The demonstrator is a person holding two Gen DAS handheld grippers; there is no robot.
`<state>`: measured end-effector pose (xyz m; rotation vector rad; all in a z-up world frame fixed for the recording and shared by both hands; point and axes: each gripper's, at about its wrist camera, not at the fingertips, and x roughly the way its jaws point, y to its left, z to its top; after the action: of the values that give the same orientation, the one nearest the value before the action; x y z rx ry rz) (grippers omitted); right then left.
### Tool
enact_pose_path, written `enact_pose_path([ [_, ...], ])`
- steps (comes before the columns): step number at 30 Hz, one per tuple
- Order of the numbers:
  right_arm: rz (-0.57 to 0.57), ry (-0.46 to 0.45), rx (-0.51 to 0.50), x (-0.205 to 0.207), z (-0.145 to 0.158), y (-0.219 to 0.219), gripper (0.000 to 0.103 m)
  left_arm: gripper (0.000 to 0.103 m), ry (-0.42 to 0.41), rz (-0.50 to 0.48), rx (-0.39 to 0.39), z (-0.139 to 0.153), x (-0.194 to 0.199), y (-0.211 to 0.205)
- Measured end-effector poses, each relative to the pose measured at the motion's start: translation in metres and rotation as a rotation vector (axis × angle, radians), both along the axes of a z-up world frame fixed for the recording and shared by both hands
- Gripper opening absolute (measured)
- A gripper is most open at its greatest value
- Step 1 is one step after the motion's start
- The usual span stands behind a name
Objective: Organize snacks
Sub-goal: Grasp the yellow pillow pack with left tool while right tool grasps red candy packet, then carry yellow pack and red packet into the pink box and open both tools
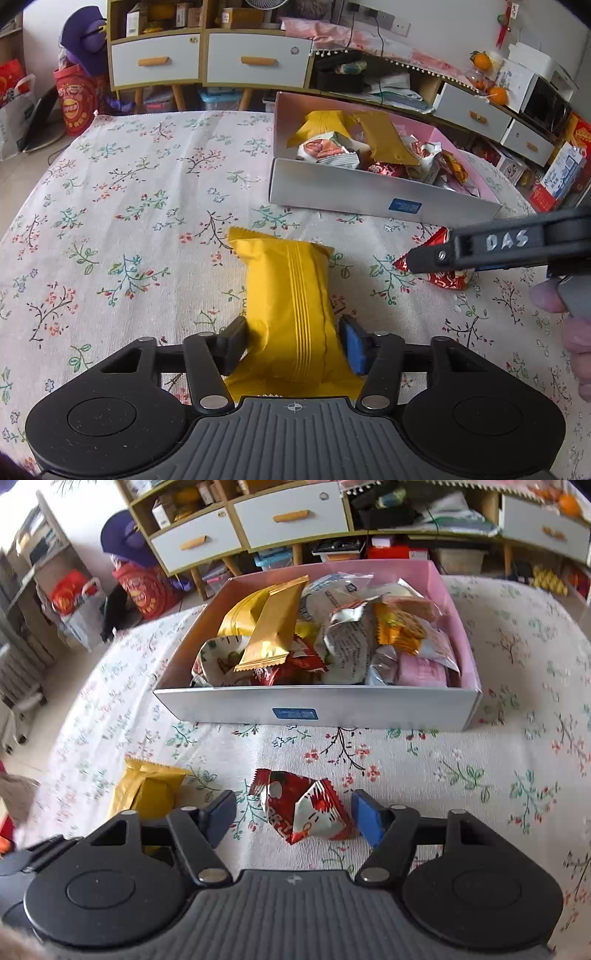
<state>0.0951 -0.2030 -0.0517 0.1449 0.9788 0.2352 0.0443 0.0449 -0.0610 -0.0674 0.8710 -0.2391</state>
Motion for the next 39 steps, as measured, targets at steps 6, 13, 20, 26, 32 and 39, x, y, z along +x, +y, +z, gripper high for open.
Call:
enact_pose_path([
  [6, 0.025, -0.004, -0.076, -0.001, -0.002, 0.001, 0.042, 0.038, 0.007, 0.001, -0.003, 0.005, 0.002, 0.002],
  [13, 0.019, -0.007, -0.073, -0.003, 0.001, -0.006, 0.033, 0.036, 0.006, 0.007, -0.017, 0.010, 0.002, 0.003],
  [20, 0.016, -0.031, -0.048, -0.008, 0.011, -0.015, 0.033, 0.036, -0.004, 0.013, -0.043, 0.020, 0.003, 0.002],
  [26, 0.003, -0.036, -0.036, -0.008, 0.015, -0.023, 0.033, 0.036, -0.027, 0.017, -0.062, 0.034, 0.001, -0.003],
  [32, -0.015, -0.051, -0.011, -0.013, 0.020, -0.034, 0.033, 0.036, -0.037, 0.034, -0.086, 0.042, 0.004, -0.010],
  [39, -0.034, -0.091, 0.025, -0.010, 0.021, -0.052, 0.033, 0.036, -0.090, 0.027, -0.132, 0.053, 0.012, -0.016],
])
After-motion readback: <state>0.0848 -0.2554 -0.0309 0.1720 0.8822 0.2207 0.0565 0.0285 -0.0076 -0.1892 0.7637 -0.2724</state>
